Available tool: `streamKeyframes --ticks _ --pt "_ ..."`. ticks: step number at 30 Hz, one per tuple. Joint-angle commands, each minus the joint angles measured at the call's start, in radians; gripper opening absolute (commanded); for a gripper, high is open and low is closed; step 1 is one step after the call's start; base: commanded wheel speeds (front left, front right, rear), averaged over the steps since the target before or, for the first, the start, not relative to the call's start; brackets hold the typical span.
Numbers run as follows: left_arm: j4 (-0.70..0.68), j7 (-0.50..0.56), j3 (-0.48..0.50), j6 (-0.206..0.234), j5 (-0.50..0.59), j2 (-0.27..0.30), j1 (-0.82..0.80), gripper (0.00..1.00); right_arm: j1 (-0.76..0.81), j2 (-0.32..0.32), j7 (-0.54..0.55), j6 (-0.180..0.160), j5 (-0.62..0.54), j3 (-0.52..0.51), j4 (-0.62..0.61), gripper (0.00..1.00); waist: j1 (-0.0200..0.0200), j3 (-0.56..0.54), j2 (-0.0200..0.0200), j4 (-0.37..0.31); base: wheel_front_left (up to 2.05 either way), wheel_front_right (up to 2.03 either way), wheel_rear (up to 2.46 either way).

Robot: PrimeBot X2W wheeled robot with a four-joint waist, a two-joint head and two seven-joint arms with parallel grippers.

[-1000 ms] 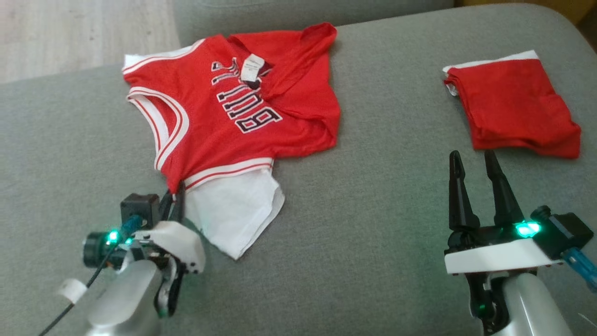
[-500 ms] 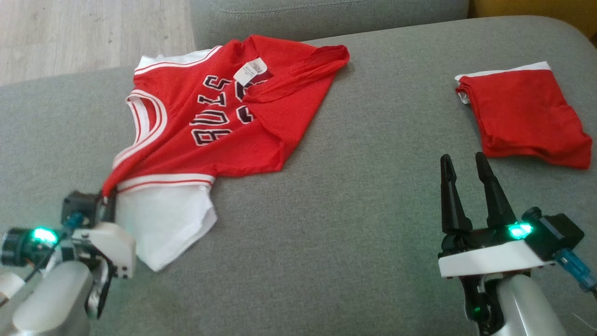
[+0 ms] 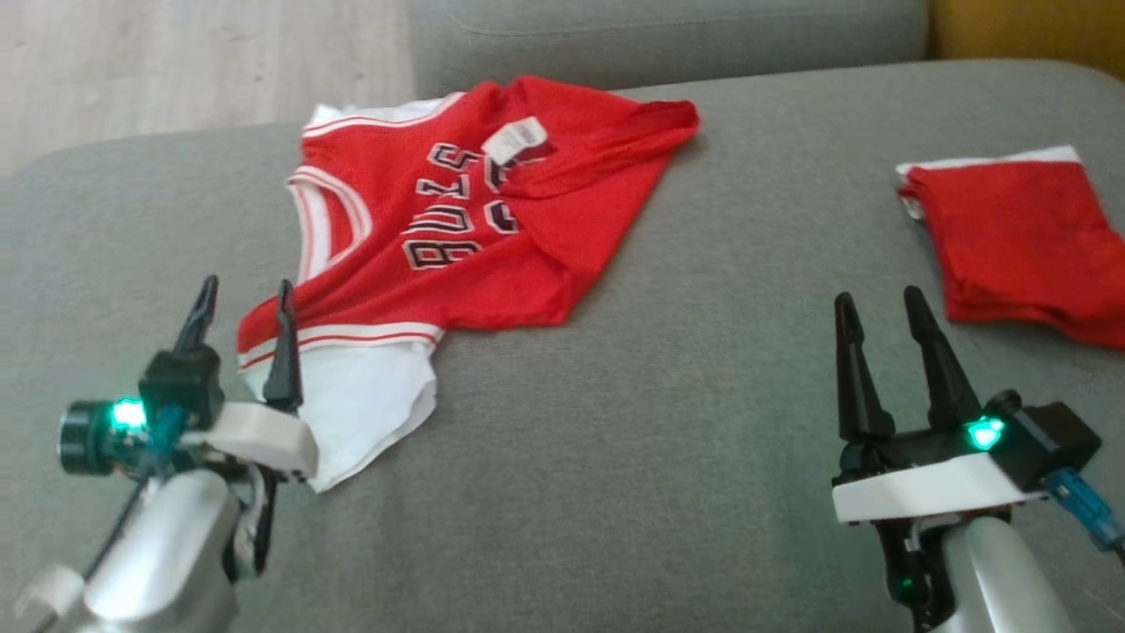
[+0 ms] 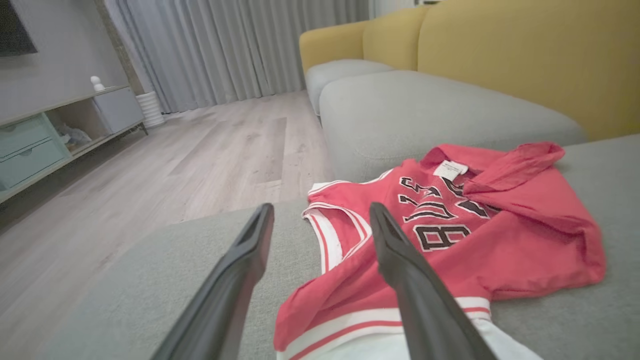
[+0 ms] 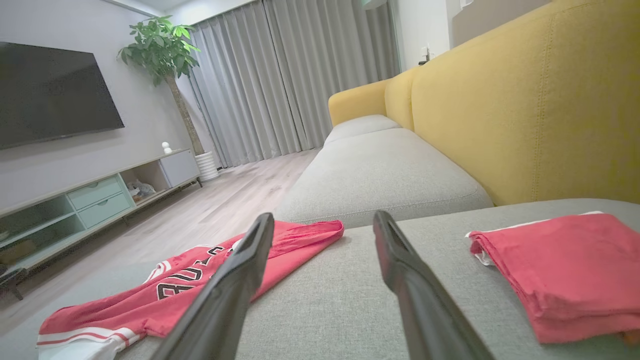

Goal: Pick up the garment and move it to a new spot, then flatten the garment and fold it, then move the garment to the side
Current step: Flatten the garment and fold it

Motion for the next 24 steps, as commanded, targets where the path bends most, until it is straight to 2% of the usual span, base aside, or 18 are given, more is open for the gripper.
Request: streamKeyframes --ticks 1,8,11,17,24 --pt "-0.038 -0.015 0.054 0.015 0.002 0.030 -0.011 1.00 -0.016 -0.004 -0.011 -0.001 -0.010 0.013 -0.031 1.00 0.0000 -0.010 0.0000 0.024 0.00 0.00 0.00" --pt "-0.250 -0.037 0.096 0.102 0.041 -0.022 0.145 1.00 -0.002 -0.004 -0.011 -0.001 -0.031 0.005 -0.033 1.00 0.0000 -0.023 0.0000 0.091 0.00 0.00 0.00" --pt "-0.330 -0.037 0.113 0.121 0.074 -0.052 0.215 1.00 0.004 -0.004 -0.011 -0.001 -0.033 0.005 -0.029 1.00 0.0000 -0.023 0.0000 0.118 0.00 0.00 0.00" --pt "-0.378 -0.037 0.116 0.100 0.121 -0.104 0.267 1.00 -0.025 -0.004 -0.005 -0.001 -0.075 0.022 0.003 1.00 0.0000 0.004 0.0000 0.180 0.00 0.00 0.00" --pt "-0.364 -0.037 0.125 0.062 0.154 -0.157 0.217 1.00 -0.232 -0.004 0.168 -0.001 -0.193 0.070 0.137 1.00 0.0000 0.065 0.0000 0.261 0.00 0.00 0.00"
